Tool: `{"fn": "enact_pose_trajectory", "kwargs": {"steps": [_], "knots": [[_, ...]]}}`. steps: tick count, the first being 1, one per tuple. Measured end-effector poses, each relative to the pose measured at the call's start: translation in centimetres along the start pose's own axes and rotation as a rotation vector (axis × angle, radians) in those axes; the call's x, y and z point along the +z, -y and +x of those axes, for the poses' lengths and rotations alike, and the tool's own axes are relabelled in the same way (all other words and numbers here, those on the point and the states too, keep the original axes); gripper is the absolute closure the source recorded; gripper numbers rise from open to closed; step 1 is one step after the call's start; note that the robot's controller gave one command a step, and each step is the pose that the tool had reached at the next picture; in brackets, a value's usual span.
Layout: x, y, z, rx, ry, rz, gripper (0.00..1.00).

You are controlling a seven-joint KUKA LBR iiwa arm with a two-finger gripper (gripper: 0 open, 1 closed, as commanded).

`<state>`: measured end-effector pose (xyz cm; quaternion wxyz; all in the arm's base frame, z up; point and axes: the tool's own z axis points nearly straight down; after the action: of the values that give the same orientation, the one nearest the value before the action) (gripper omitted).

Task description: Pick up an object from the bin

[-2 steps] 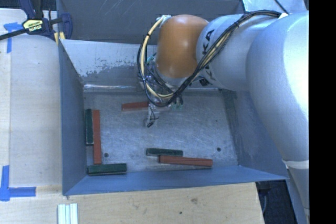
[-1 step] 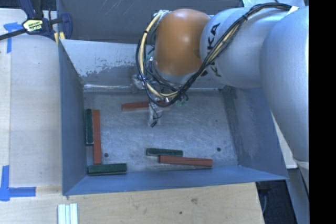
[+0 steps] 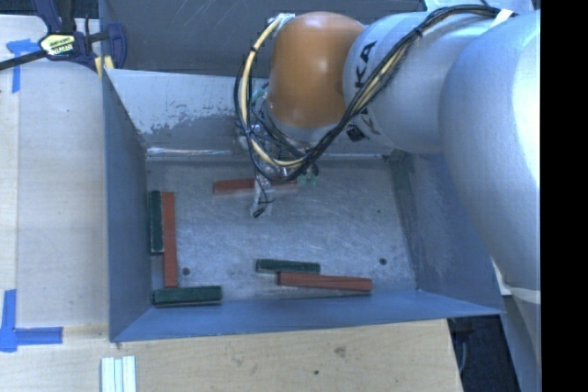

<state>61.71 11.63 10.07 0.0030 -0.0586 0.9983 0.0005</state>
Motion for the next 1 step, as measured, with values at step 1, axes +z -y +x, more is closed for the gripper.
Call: {"fn": "enact_pose_trajectory", "kwargs": {"steps": [1], "knots": [[3.16,1.23,0.29,0.108,-0.007,0.001,0.0]]}}
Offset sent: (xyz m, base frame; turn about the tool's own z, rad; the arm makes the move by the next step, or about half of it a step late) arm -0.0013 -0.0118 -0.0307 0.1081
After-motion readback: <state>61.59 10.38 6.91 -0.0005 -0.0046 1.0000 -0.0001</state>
